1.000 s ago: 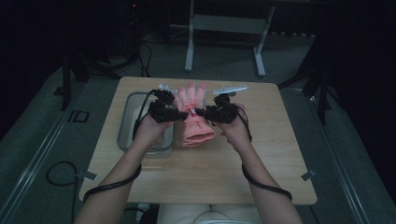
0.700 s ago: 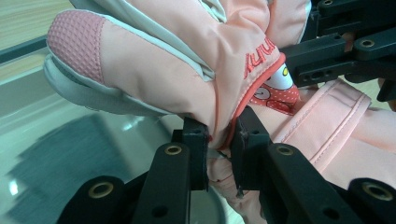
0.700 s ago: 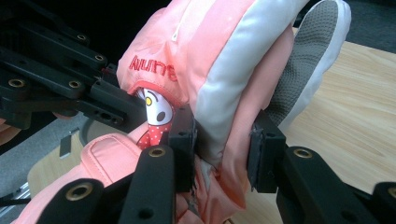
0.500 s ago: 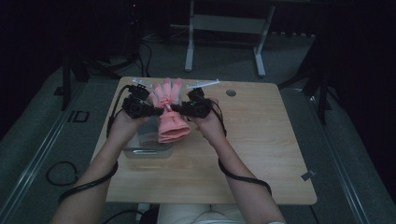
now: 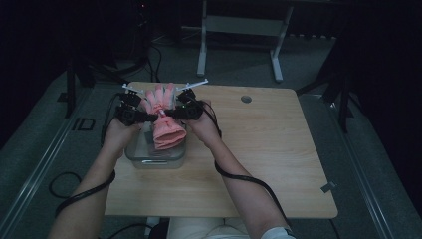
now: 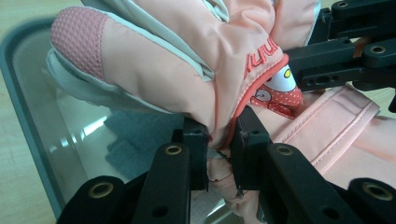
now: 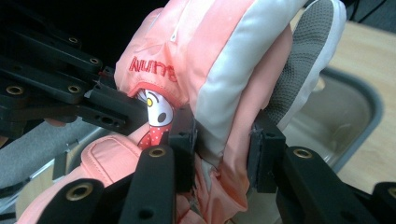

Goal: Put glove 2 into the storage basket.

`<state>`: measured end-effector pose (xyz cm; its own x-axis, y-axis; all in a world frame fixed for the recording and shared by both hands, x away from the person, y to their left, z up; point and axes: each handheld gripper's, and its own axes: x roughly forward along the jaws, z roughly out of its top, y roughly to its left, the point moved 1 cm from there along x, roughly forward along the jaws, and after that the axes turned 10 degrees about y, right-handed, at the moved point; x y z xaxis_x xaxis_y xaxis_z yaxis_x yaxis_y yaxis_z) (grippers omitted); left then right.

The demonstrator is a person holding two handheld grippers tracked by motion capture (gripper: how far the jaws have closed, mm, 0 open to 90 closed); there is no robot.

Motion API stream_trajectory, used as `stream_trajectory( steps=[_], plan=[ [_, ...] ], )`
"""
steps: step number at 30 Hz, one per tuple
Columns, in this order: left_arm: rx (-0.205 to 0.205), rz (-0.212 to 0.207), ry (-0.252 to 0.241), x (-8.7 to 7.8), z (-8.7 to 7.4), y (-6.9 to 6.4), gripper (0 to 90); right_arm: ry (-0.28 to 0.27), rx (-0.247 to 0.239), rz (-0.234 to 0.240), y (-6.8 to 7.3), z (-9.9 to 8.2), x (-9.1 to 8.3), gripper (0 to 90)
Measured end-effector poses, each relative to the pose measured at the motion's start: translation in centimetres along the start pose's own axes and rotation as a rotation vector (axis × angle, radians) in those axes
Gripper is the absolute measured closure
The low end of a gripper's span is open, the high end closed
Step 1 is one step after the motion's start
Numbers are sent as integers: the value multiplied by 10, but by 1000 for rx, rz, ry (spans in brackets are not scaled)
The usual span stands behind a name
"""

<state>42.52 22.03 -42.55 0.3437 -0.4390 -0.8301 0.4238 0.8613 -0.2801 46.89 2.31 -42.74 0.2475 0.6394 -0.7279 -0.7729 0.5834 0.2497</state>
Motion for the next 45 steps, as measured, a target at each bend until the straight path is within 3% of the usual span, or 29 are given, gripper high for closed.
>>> stream_trajectory(
  steps=[6,14,21,25,32,36,40,45],
  plan=[
    [-37,-4,22,22,-12,11,773,53,10,-15,-4,-9,24,674],
    [-66,12,80,44,-21,17,772,113,24,6,-12,-20,45,674],
    [-94,-5,115,53,-27,21,768,155,51,27,-16,-27,59,668],
    [-94,14,136,57,-28,21,731,189,84,27,-19,-29,64,657],
    [-120,84,87,51,-30,24,514,189,96,42,-25,-26,64,561],
    [-147,55,54,47,-31,28,447,167,113,43,-28,-25,61,516],
    [-145,73,29,40,-30,29,430,149,110,45,-33,-22,55,464],
    [-127,82,-8,32,-28,26,386,138,72,-15,-30,-18,45,437]
  ],
)
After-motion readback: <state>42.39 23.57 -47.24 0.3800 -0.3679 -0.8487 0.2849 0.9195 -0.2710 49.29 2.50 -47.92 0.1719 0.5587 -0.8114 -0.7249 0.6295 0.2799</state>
